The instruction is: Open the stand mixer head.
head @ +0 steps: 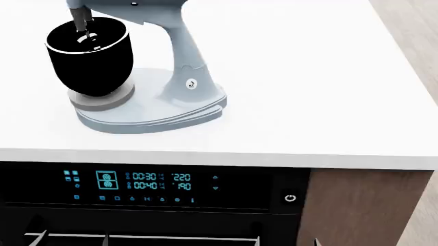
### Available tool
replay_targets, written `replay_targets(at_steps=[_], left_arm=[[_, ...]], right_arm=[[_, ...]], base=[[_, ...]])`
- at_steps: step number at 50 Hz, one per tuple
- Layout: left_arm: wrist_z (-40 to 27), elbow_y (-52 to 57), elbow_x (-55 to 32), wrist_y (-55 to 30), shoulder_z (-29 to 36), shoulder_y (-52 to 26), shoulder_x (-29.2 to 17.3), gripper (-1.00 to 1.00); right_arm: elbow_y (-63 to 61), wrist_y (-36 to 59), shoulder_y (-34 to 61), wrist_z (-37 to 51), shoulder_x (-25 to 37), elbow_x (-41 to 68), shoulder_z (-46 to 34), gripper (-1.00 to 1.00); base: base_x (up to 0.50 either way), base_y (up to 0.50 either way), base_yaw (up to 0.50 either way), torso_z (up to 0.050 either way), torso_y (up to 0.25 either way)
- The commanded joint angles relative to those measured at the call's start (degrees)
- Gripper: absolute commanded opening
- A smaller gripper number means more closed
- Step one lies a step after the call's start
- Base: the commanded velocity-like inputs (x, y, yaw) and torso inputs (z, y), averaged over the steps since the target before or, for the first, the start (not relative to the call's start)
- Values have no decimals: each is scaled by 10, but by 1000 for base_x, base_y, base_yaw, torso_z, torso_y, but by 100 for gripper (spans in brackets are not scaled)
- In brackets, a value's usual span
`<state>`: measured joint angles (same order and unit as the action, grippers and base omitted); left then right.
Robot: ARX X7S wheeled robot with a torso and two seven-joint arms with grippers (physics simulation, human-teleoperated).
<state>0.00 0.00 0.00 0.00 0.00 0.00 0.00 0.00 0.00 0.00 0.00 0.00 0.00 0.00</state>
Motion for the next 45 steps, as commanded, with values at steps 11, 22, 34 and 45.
replay_targets(at_steps=[11, 22, 34, 45], left_arm=[[-28, 1, -29, -5, 30, 1, -26, 100], [-25, -11, -40, 32, 19, 0, -16, 100], [-42, -13, -58, 33, 35, -1, -31, 100], [-53, -13, -70, 33, 44, -2, -40, 100]], right_arm=[[-2, 0, -3, 32, 27, 8, -41, 100], [12, -8, 0, 25, 18, -10, -39, 100], [42, -5, 13, 72, 35, -58, -77, 100], [39, -5, 13, 79, 41, -35, -80, 100]], base=[[0, 0, 0, 0, 0], [0, 0, 0, 0, 0], [0, 43, 0, 0, 0], [0, 500, 0, 0, 0]])
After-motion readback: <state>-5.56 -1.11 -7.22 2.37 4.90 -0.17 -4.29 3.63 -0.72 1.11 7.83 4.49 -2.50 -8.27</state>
